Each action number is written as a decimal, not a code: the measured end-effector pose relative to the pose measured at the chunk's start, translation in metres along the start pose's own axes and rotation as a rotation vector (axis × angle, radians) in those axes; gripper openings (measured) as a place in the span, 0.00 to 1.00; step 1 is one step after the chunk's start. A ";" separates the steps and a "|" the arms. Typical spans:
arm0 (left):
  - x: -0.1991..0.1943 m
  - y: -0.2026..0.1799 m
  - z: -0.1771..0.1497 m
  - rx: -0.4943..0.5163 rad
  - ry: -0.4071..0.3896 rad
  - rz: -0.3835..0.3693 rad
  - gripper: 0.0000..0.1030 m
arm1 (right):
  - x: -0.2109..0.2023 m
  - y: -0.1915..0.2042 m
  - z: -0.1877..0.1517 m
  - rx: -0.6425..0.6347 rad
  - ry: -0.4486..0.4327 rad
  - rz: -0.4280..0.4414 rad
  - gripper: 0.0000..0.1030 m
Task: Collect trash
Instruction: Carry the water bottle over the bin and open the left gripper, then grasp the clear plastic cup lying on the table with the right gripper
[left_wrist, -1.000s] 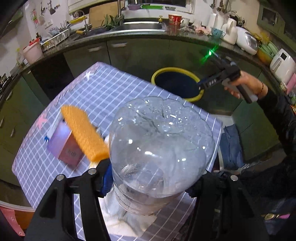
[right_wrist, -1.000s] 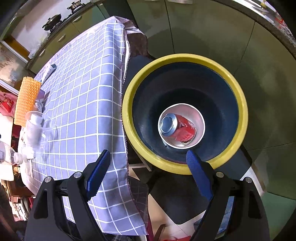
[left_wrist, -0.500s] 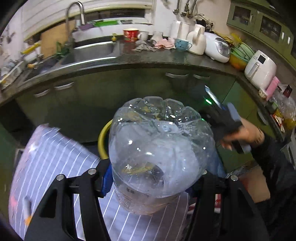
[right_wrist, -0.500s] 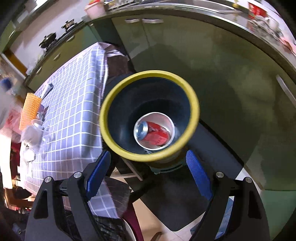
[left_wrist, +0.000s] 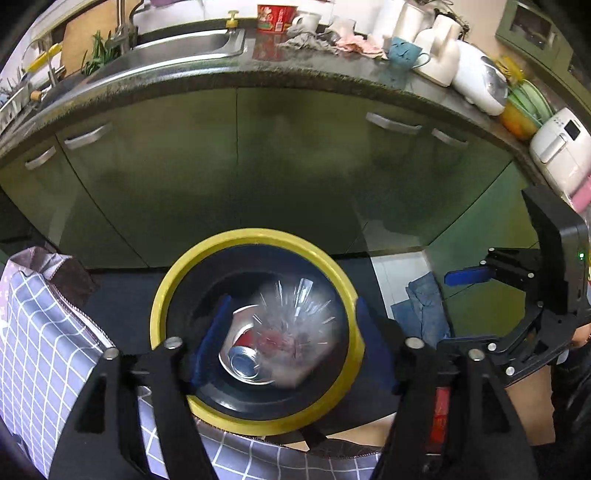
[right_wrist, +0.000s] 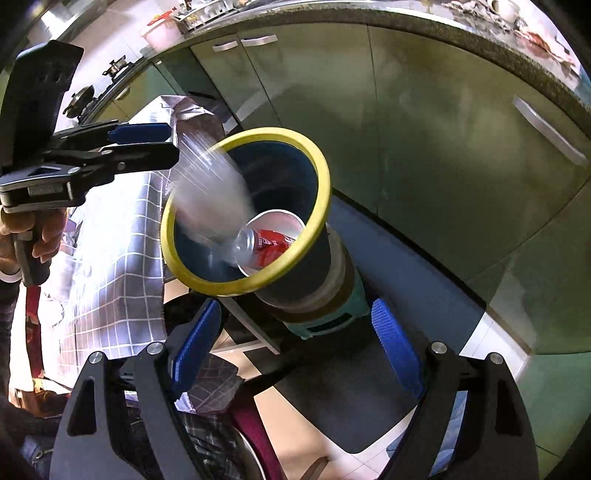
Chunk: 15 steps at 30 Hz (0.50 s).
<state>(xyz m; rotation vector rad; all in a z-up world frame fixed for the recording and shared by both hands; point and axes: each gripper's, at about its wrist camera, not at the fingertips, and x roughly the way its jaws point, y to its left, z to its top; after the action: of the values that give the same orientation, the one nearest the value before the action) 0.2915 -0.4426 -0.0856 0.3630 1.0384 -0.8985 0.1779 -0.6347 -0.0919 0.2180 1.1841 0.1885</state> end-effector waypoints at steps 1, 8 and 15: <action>-0.002 0.000 -0.002 0.000 0.002 0.001 0.66 | 0.000 -0.001 0.000 0.000 0.001 0.001 0.81; -0.065 0.002 -0.031 -0.019 -0.056 0.016 0.72 | 0.000 0.014 0.001 -0.031 0.004 0.009 0.81; -0.154 0.026 -0.104 -0.120 -0.129 0.082 0.76 | 0.004 0.074 0.006 -0.169 0.017 0.042 0.81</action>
<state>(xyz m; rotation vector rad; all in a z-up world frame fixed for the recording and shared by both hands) 0.2195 -0.2878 -0.0081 0.2424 0.9464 -0.7719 0.1823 -0.5631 -0.0735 0.0927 1.1742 0.3264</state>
